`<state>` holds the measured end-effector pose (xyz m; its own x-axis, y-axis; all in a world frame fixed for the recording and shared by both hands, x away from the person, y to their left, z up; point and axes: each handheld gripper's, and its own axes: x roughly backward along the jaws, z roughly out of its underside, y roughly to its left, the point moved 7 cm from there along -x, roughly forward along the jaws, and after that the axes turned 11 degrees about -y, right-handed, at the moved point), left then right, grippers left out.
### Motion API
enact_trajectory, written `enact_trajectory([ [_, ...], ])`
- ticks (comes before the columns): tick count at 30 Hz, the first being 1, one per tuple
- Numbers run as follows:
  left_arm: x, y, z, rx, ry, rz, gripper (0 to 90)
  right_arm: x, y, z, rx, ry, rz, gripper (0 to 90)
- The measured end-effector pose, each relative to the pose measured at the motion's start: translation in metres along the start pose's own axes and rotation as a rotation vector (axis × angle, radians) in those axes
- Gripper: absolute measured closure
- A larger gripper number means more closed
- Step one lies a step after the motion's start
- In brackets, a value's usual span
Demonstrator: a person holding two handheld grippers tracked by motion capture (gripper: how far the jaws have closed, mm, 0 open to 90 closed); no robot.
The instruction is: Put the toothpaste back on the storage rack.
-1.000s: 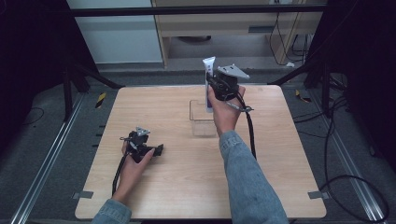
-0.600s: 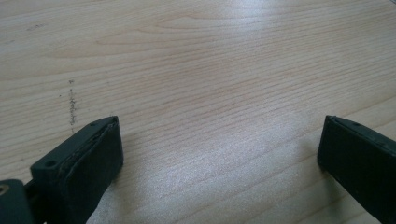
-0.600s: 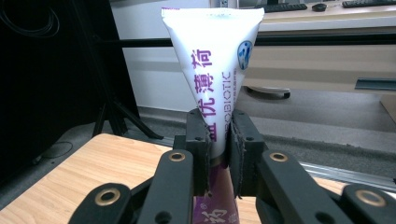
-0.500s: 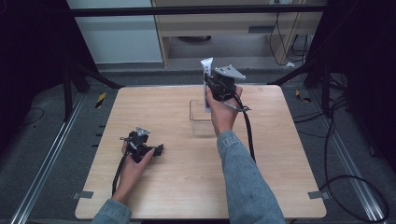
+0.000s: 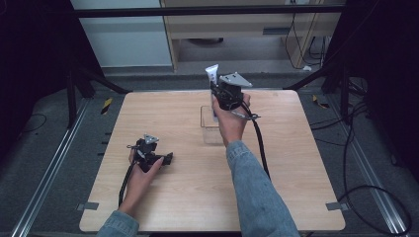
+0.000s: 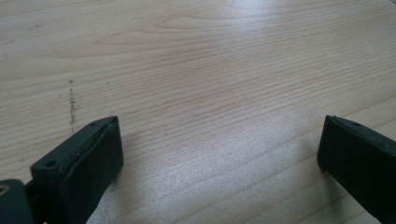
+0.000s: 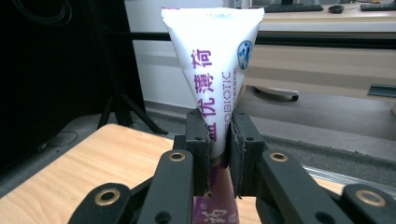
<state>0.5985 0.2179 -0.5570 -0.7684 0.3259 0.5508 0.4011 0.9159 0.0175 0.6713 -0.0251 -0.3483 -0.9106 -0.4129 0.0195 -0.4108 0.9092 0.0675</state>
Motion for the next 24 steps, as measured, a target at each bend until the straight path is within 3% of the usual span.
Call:
enact_trajectory([
  [11, 0.000, 0.000, 0.000, -0.002, 0.002, 0.001, 0.0, -0.006, 0.009, 0.023, 0.031, 0.046, -0.014, 79.6],
  [24, 0.000, 0.000, 0.000, -0.002, 0.002, 0.000, 0.0, -0.012, 0.009, 0.036, 0.056, 0.058, -0.014, 79.5],
])
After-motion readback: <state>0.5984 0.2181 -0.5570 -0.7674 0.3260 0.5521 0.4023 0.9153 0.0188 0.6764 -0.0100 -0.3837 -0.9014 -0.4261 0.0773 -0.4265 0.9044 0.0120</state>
